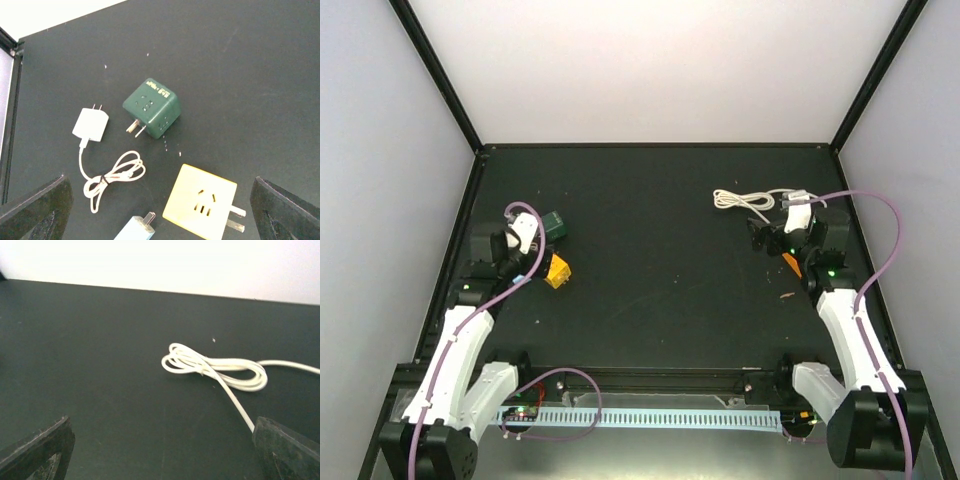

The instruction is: Pull the plug off the socket

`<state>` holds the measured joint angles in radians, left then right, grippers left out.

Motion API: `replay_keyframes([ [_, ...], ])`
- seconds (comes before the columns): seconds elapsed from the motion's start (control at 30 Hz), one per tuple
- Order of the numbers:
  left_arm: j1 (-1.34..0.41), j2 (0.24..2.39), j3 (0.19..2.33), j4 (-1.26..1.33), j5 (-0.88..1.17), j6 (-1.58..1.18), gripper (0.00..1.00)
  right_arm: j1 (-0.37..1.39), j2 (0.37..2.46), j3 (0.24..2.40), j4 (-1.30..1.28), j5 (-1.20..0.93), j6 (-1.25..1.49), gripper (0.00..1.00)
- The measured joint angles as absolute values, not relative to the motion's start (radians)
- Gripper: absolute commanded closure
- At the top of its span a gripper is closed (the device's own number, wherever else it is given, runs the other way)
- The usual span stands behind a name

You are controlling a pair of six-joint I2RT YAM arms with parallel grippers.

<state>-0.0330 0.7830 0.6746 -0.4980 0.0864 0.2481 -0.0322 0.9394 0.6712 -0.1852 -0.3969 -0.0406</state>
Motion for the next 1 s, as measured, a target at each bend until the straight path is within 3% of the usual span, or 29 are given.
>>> replay_keyframes([
  [0.5,-0.033,0.828,0.574,-0.377,-0.008,0.219,0.01,-0.032,0.921,0.439,0.020,-0.282,-0.078,0.00],
  [1.0,-0.033,0.827,0.517,-0.216,-0.024,0.180,0.01,-0.032,0.922,0.429,0.135,-0.278,-0.076,0.00],
])
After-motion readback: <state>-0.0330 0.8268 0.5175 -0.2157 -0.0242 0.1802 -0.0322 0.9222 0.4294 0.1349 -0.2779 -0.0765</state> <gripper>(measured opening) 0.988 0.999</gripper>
